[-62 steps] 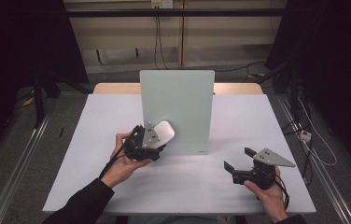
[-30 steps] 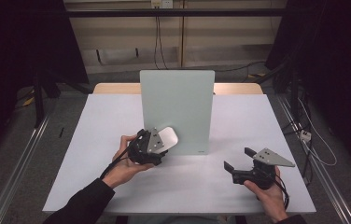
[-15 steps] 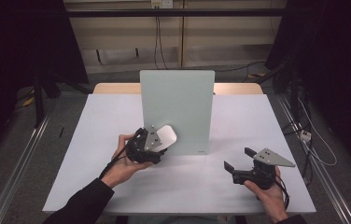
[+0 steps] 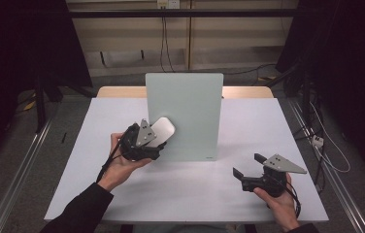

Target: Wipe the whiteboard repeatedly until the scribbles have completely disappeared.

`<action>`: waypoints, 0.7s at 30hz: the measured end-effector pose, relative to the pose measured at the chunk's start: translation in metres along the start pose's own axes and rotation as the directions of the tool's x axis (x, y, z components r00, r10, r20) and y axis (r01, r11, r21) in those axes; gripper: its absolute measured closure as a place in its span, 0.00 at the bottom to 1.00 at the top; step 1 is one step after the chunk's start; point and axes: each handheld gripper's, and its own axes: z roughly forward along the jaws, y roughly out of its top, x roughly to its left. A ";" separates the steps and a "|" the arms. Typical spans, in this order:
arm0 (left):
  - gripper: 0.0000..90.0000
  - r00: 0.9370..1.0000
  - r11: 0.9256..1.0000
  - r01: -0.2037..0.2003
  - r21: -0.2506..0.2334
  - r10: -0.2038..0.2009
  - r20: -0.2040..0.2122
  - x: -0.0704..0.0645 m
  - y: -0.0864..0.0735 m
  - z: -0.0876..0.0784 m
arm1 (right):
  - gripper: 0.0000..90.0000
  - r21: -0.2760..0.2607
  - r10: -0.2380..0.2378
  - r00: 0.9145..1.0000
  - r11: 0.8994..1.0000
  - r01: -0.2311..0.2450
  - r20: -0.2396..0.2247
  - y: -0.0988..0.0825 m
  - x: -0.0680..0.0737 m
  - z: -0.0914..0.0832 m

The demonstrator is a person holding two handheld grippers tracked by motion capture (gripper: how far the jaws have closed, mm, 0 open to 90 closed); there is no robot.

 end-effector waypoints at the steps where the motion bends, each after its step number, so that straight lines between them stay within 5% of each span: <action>1: 0.35 1.000 1.000 0.000 0.004 0.000 0.002 0.000 0.000 0.000 | 0.05 0.000 -0.001 1.000 1.000 0.001 0.001 0.000 0.000 0.000; 21: 0.35 0.996 0.998 0.066 0.000 -0.066 0.055 -0.001 -0.007 -0.007 | 0.05 0.000 -0.004 1.000 1.000 0.004 -0.009 0.000 0.000 0.002</action>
